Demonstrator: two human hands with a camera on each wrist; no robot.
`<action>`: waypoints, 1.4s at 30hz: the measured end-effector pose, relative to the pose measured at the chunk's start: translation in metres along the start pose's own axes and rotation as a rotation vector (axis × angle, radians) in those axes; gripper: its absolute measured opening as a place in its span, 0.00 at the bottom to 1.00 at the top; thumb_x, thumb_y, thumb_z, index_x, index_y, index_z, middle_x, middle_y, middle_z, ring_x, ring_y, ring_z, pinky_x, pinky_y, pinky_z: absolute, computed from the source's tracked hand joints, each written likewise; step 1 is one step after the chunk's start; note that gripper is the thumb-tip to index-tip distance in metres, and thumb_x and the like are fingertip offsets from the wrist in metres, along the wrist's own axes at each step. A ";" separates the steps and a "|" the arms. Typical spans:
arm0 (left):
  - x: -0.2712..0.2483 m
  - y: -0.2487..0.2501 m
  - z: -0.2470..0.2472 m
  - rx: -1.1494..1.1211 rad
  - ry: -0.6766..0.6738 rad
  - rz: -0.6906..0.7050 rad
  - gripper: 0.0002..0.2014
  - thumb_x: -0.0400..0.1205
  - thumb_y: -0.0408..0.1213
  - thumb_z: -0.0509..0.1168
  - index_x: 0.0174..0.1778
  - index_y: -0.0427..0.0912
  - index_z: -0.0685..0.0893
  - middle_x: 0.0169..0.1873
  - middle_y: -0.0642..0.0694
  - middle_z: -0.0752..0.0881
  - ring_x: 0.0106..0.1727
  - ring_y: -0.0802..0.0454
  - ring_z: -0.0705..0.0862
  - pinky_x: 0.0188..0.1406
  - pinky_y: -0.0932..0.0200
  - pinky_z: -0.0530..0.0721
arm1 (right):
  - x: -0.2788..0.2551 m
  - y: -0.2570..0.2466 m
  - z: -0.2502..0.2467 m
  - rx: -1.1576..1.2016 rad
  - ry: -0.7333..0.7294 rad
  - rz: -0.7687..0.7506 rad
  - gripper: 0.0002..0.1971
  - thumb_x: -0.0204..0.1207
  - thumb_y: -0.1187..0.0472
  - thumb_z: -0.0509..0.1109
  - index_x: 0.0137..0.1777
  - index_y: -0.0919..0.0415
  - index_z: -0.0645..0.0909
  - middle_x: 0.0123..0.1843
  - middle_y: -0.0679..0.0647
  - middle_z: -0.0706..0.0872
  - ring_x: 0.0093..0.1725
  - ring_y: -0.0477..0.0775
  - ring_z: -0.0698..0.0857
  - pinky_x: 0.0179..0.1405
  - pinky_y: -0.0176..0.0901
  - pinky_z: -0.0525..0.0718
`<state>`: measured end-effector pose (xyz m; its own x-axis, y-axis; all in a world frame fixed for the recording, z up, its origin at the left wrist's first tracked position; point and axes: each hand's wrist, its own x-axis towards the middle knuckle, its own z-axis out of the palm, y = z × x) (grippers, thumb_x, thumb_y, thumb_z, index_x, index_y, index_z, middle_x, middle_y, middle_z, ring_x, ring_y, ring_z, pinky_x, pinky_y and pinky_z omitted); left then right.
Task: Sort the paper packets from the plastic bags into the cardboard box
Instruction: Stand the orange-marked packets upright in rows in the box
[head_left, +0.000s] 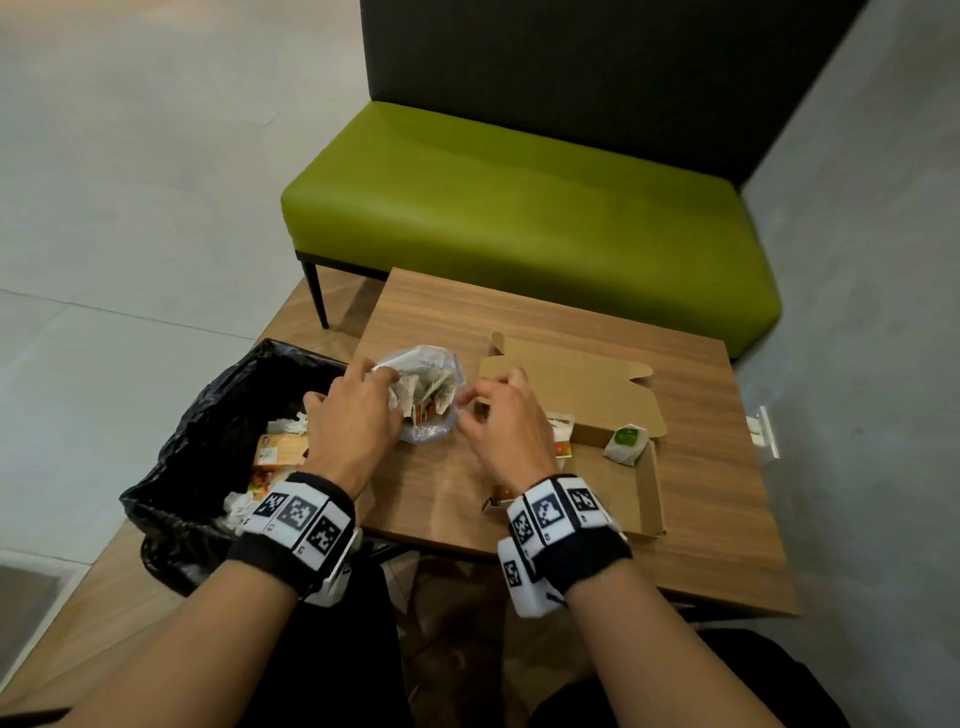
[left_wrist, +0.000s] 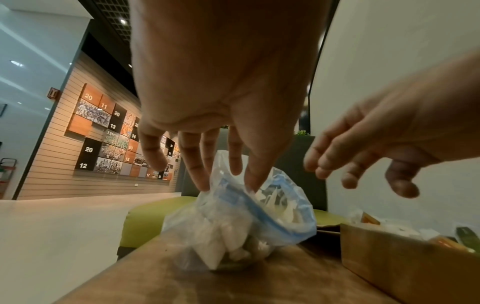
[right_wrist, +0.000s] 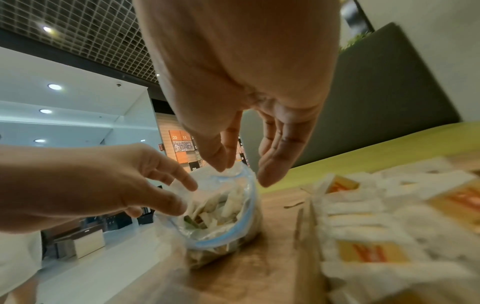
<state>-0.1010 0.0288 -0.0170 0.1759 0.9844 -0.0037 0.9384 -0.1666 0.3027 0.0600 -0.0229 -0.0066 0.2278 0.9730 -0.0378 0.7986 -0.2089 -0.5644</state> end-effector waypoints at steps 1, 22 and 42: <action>0.000 -0.002 0.001 -0.014 0.004 0.006 0.21 0.81 0.40 0.67 0.70 0.50 0.79 0.70 0.47 0.76 0.66 0.43 0.81 0.61 0.38 0.73 | 0.004 -0.006 0.004 -0.009 -0.013 -0.003 0.09 0.80 0.50 0.71 0.59 0.45 0.84 0.58 0.47 0.72 0.51 0.49 0.80 0.45 0.39 0.82; -0.015 -0.011 0.001 -0.183 -0.073 0.083 0.38 0.72 0.38 0.74 0.79 0.43 0.71 0.62 0.44 0.75 0.60 0.45 0.81 0.58 0.55 0.80 | 0.003 -0.018 0.029 -0.333 0.065 -0.132 0.23 0.81 0.61 0.68 0.75 0.47 0.77 0.66 0.56 0.76 0.65 0.59 0.76 0.49 0.53 0.84; -0.019 -0.016 0.000 -0.205 -0.106 0.145 0.38 0.73 0.40 0.75 0.80 0.43 0.69 0.65 0.46 0.75 0.61 0.45 0.81 0.60 0.53 0.81 | 0.015 -0.014 0.025 -0.370 -0.037 -0.218 0.10 0.81 0.54 0.69 0.60 0.48 0.88 0.75 0.51 0.73 0.71 0.57 0.71 0.53 0.51 0.82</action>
<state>-0.1195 0.0131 -0.0221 0.3440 0.9380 -0.0428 0.8234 -0.2794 0.4939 0.0385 -0.0028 -0.0200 0.0170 0.9997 0.0164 0.9733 -0.0127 -0.2293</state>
